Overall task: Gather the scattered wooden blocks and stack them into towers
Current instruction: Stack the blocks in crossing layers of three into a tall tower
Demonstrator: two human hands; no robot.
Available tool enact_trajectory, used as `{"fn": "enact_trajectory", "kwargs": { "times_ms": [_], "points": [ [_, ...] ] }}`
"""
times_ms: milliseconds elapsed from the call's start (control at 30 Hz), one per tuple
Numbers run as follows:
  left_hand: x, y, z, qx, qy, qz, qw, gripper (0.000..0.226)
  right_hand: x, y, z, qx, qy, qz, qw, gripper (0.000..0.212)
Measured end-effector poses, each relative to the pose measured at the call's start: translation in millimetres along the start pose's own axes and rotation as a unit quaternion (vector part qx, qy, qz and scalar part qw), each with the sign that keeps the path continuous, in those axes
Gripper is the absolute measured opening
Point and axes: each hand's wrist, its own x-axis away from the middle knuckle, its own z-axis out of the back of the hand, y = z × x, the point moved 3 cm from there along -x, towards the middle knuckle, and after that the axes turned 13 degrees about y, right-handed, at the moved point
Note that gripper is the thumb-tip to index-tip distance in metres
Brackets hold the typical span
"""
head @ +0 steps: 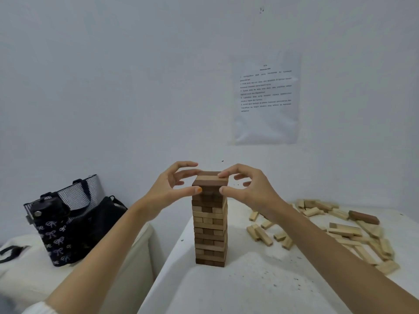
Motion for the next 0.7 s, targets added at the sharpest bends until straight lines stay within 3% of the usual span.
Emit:
{"fn": "enact_trajectory", "kwargs": {
  "times_ms": [267, 700],
  "points": [
    [-3.1, -17.2, -4.6, 0.048, -0.02, 0.049, 0.997, 0.072, 1.7, 11.5, -14.9, 0.005, 0.016, -0.035, 0.999, 0.049],
    [-0.4, -27.6, -9.0, 0.069, -0.036, 0.078, 0.994, 0.059, 7.6, 17.0, -23.2, -0.021, 0.009, -0.083, 0.996, 0.056]
  ]
}}
